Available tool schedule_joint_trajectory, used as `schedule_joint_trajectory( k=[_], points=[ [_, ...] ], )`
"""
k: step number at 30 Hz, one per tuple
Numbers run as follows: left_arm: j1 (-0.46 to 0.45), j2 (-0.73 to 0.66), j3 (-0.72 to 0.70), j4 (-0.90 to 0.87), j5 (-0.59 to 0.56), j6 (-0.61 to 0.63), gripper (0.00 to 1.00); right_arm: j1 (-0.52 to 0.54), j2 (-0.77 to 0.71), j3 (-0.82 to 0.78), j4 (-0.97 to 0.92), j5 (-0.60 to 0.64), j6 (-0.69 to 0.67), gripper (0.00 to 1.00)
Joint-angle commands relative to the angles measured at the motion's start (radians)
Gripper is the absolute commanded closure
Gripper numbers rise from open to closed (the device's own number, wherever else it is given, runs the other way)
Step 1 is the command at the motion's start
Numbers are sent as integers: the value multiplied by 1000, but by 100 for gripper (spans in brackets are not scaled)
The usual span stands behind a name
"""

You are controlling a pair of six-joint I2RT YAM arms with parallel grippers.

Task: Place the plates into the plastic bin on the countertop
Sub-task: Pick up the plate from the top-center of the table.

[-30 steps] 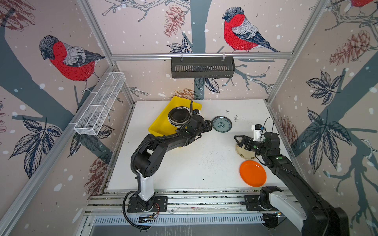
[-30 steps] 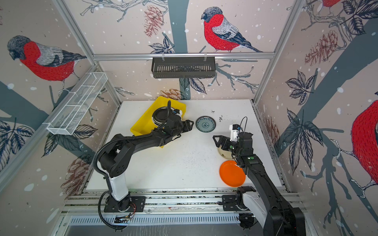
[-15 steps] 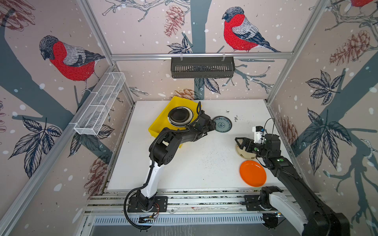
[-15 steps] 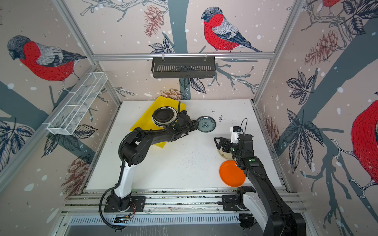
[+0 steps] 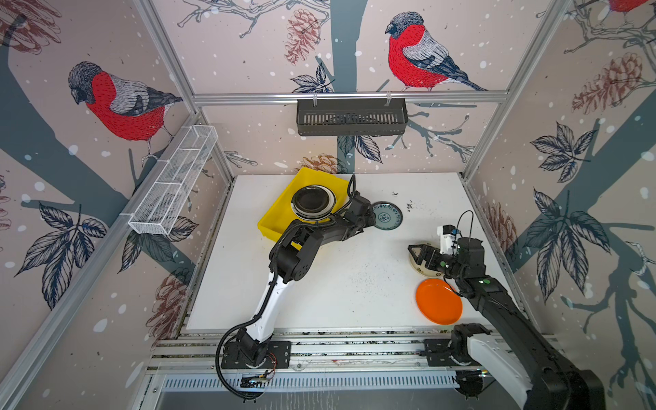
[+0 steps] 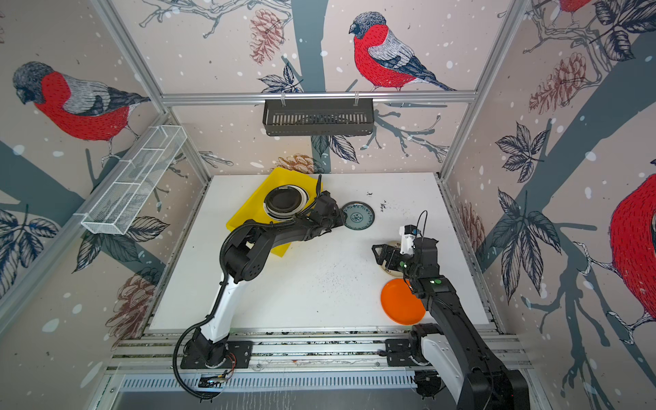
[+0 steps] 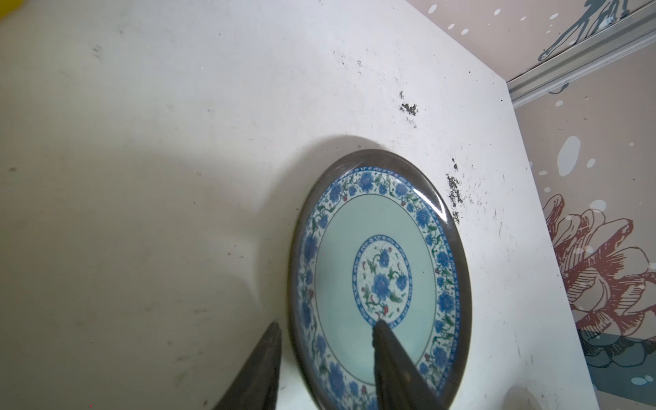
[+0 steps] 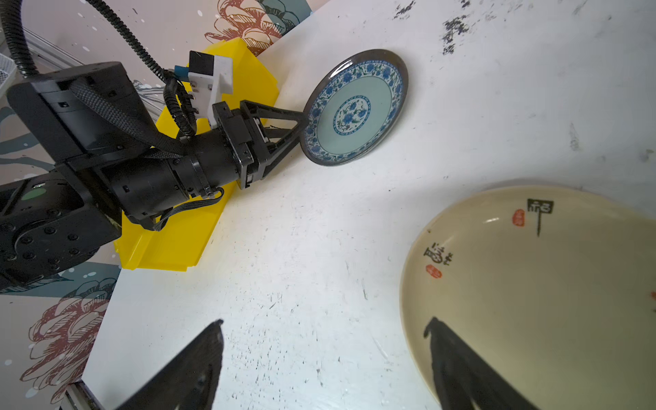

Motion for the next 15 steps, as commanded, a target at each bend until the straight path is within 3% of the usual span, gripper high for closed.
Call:
schedule_joint_trajectory(
  k=[1,12,15],
  points=[
    [-1,30,49,-63,-8,18,59,-1,-4,-5,39,-15,7,10],
    [3,75,121,-141,-51,56,67,-4,-21,-18,36,-9,11,10],
    [5,94,156,-171,-57,74,77,-5,-25,-17,31,-6,11,10]
  ],
)
